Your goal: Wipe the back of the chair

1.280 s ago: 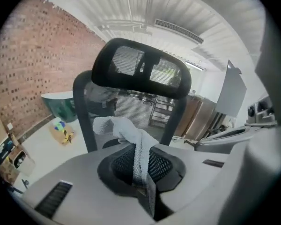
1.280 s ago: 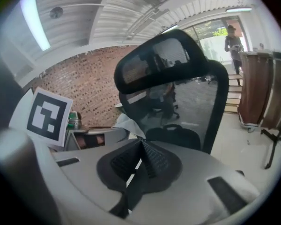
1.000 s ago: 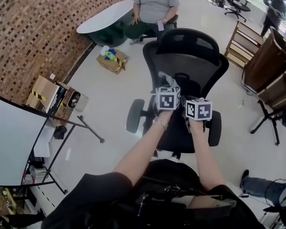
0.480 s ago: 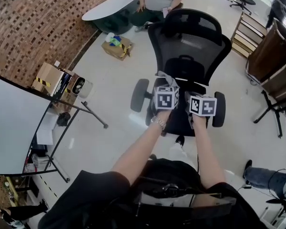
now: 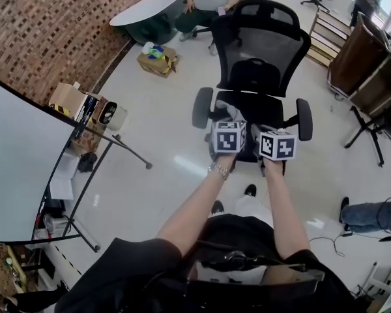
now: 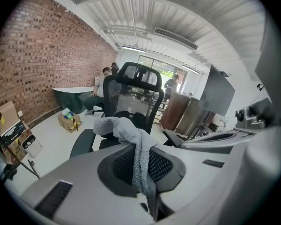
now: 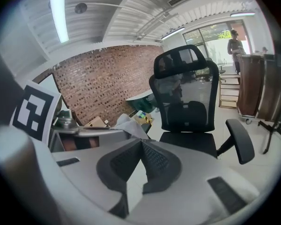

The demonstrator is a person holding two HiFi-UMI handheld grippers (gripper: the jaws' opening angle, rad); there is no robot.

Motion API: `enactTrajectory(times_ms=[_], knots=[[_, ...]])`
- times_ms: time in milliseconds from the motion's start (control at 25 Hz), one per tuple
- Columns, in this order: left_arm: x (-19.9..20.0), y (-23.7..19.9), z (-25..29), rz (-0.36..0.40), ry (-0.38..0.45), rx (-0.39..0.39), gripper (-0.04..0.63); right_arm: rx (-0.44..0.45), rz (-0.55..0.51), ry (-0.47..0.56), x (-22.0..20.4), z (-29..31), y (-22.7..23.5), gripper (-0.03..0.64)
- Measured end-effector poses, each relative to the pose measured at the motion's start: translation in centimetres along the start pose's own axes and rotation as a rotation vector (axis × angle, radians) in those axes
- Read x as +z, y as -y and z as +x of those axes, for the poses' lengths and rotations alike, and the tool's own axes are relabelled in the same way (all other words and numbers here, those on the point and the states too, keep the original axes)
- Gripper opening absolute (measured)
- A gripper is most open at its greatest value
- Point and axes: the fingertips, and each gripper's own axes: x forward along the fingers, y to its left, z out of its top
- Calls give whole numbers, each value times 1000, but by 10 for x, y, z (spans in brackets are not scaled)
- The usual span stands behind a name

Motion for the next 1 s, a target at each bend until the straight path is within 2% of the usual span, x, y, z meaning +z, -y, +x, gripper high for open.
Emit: enactTrajectory(times_ms=[160, 360, 440, 640, 1000], knots=[[-7, 7, -10, 10, -15, 19, 26, 38, -15, -13, -8, -10, -18, 0], [5, 22, -10, 35, -13, 16, 26, 46, -41, -11, -1, -25, -18, 0], [15, 27, -12, 45, 13, 13, 26, 59, -50, -1, 4, -30, -18, 0], [17, 41, -13, 56, 18, 8, 26, 68, -66, 11, 7, -41, -10, 0], [25, 39, -12, 65, 26, 23, 26, 77, -88, 10, 15, -40, -10, 0]])
